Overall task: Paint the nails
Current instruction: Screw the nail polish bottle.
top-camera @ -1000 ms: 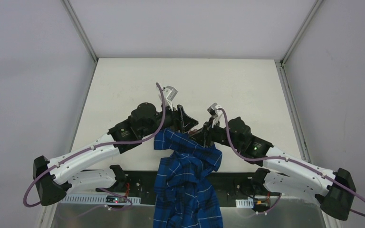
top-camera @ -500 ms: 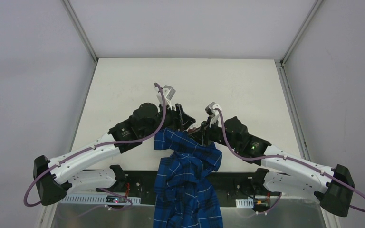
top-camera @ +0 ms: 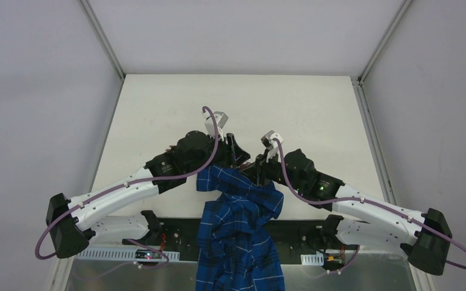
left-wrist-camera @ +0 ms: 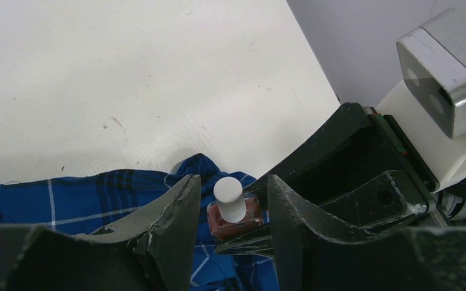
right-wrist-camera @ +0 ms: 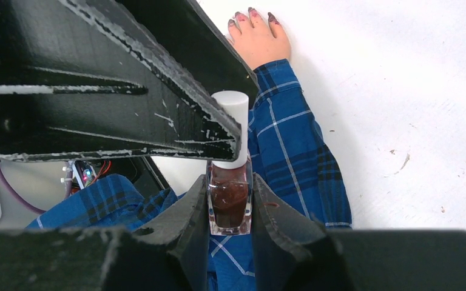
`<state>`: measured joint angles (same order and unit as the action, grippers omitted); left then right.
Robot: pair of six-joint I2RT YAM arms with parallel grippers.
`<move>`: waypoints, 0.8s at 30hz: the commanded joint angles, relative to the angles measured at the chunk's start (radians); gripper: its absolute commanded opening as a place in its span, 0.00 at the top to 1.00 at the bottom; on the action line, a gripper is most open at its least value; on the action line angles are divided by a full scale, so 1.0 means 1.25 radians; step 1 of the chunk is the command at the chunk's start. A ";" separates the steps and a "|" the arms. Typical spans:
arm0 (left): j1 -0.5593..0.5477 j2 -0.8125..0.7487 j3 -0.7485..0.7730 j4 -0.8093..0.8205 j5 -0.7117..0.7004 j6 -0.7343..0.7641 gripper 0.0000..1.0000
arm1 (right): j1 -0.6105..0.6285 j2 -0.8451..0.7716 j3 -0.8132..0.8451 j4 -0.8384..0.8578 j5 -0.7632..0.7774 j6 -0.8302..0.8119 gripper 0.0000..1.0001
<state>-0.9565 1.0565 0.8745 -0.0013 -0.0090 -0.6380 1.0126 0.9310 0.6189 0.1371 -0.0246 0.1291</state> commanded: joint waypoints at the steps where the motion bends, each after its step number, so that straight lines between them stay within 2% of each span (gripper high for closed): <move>1: -0.008 0.007 0.015 0.005 0.005 -0.012 0.56 | 0.005 -0.003 0.041 0.034 0.015 -0.006 1.00; 9: -0.007 0.024 0.024 0.005 0.034 -0.017 0.60 | 0.005 -0.012 0.041 0.026 0.042 -0.001 1.00; 14: -0.007 0.034 0.033 0.005 0.055 -0.014 0.71 | 0.004 -0.018 0.045 0.016 0.047 0.006 1.00; 17: -0.008 0.036 0.035 0.005 0.084 -0.014 0.85 | -0.007 -0.030 0.043 0.019 0.029 0.022 1.00; 19: -0.008 0.029 0.035 0.005 0.103 -0.013 0.97 | -0.029 -0.042 0.039 0.021 -0.026 0.040 1.00; 20: -0.007 0.023 0.035 0.005 0.109 -0.010 1.00 | -0.043 -0.048 0.036 0.024 -0.052 0.050 1.00; 24: -0.007 -0.010 0.034 0.008 0.158 0.005 1.00 | -0.114 -0.079 0.009 0.066 -0.177 0.107 1.00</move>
<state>-0.9562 1.0977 0.8864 0.0135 0.0830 -0.6601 0.9474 0.8963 0.6189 0.1146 -0.0994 0.1787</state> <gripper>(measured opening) 0.124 0.280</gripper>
